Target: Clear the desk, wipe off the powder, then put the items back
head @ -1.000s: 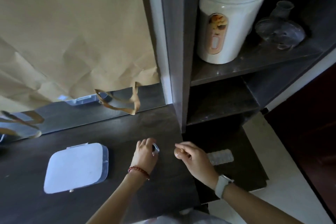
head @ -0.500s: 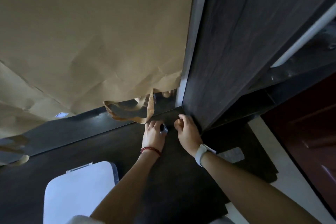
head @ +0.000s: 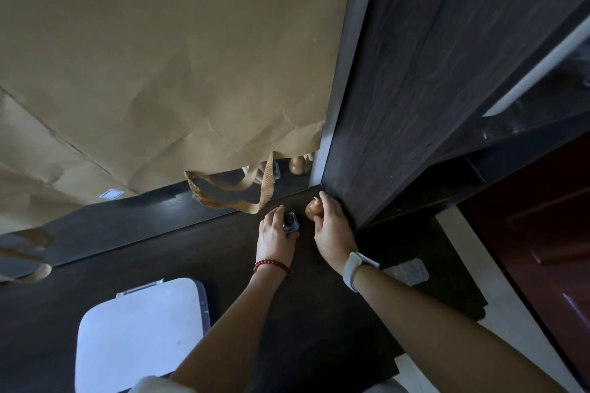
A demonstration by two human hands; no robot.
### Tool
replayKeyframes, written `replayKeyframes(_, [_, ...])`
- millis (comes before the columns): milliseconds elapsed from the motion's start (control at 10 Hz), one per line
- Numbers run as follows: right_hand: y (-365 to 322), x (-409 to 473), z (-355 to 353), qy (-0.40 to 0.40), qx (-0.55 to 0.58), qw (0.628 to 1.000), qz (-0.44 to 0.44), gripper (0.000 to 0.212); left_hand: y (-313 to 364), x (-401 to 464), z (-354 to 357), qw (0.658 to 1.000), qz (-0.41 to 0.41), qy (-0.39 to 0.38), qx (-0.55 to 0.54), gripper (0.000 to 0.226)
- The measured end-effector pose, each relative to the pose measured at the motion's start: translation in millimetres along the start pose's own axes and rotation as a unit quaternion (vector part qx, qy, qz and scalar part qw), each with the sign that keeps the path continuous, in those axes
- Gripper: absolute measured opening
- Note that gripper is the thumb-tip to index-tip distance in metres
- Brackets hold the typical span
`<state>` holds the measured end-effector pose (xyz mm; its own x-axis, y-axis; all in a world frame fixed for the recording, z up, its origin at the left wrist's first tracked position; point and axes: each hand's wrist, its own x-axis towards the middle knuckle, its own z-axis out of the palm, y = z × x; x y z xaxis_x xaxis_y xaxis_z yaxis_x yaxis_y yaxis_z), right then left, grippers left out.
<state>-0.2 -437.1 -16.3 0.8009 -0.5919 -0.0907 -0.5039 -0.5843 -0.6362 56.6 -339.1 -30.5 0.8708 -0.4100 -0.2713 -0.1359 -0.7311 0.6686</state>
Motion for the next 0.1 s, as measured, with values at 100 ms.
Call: replayKeyframes(100, [-0.6, -8.7, -5.6, 0.003, -0.025, 0.999, -0.022, 0.055, 2.9, -10.4, -2.7, 1.0, 0.008, 0.019, -0.002, 0.06])
